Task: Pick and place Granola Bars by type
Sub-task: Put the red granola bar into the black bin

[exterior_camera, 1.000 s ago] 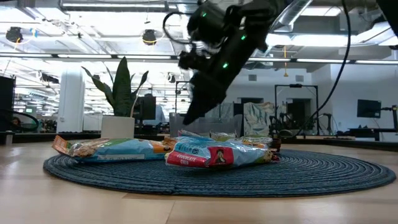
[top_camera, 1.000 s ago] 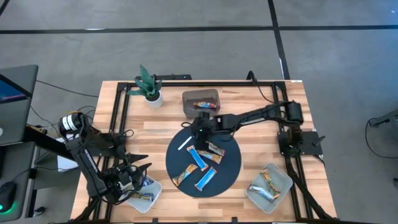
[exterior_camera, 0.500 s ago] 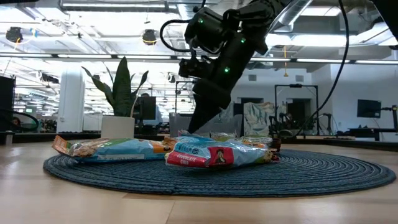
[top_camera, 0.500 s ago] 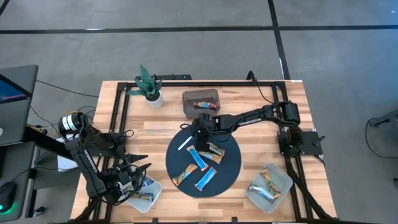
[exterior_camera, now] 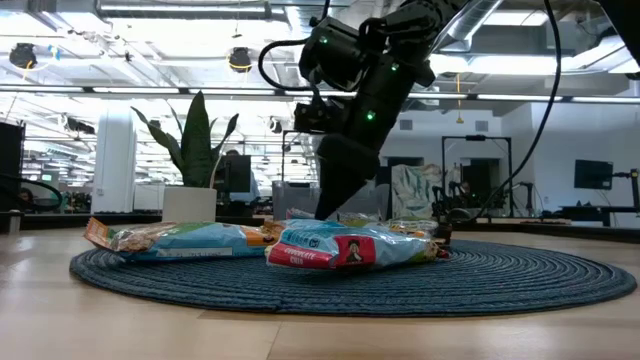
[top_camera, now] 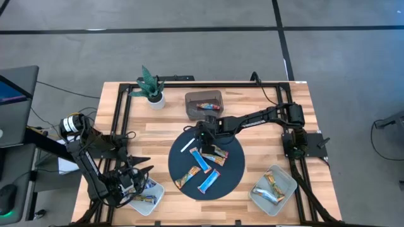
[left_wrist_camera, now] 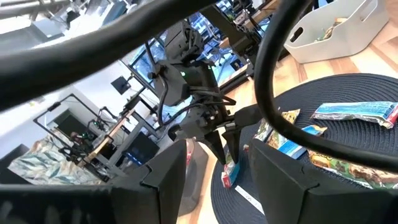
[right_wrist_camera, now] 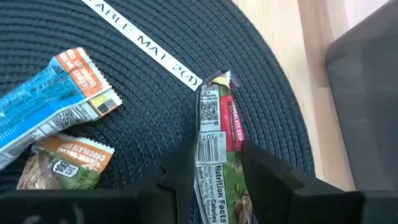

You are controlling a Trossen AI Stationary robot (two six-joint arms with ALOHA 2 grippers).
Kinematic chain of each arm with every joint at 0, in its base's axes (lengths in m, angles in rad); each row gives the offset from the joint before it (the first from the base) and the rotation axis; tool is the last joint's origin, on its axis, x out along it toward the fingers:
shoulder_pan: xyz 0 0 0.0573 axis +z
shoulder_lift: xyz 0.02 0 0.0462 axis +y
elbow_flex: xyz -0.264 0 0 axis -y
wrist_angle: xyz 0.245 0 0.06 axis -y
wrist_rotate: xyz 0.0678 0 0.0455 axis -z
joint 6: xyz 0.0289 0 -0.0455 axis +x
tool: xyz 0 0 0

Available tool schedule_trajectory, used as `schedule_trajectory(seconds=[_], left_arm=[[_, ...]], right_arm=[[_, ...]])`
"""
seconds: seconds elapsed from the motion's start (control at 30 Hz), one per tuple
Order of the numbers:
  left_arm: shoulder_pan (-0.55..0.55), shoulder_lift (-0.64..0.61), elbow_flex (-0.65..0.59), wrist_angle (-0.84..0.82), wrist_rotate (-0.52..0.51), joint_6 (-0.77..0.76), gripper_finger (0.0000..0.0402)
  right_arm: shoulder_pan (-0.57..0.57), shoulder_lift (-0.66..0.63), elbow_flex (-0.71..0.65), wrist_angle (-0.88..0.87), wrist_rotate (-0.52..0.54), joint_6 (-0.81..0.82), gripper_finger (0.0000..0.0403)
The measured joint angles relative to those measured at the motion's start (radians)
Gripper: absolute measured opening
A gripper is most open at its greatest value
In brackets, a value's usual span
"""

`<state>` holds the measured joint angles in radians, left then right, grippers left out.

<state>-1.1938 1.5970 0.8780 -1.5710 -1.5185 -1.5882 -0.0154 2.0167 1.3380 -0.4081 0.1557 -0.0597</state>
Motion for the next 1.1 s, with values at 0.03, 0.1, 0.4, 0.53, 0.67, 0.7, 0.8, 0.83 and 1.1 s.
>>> schedule_trajectory(seconds=[0.03, 0.1, 0.4, 0.53, 0.67, 0.7, 0.8, 0.83, 1.1], left_arm=[[0.0, 0.0, 0.0, 0.0, -0.003, 0.005, 0.0168], [0.0, 0.0, 0.0, 0.0, -0.009, 0.006, 0.0168], [0.006, 0.0, 0.0, 0.0, -0.009, 0.006, 0.0168], [0.006, 0.0, 0.0, 0.0, -0.009, 0.005, 0.0168], [0.005, 0.0, 0.0, 0.0, -0.009, 0.006, 0.0168], [0.005, 0.0, 0.0, 0.0, -0.01, 0.005, 0.0168], [0.005, 0.0, 0.0, 0.0, -0.01, 0.006, 0.0168], [0.005, 0.0, 0.0, 0.0, -0.01, 0.005, 0.0168], [0.005, 0.0, 0.0, 0.0, -0.01, 0.006, 0.0168]], right_arm=[[0.0, 0.0, 0.0, -0.006, 0.0, 0.003, 0.0123], [0.0, 0.0, 0.0, -0.017, -0.005, 0.013, 0.0122], [0.0, 0.0, 0.0, -0.052, -0.019, 0.035, 0.0119], [0.0, 0.0, 0.0, -0.052, -0.018, 0.035, 0.0092], [0.0, 0.0, 0.0, -0.051, -0.018, 0.035, 0.0038], [0.0, 0.0, 0.0, -0.051, -0.017, 0.034, 0.0023], [0.0, 0.0, 0.0, -0.049, -0.013, 0.035, 0.0008], [0.002, 0.0, 0.0, -0.049, -0.007, 0.035, 0.0009], [0.039, -0.006, 0.003, -0.059, 0.029, 0.035, 0.0001]])
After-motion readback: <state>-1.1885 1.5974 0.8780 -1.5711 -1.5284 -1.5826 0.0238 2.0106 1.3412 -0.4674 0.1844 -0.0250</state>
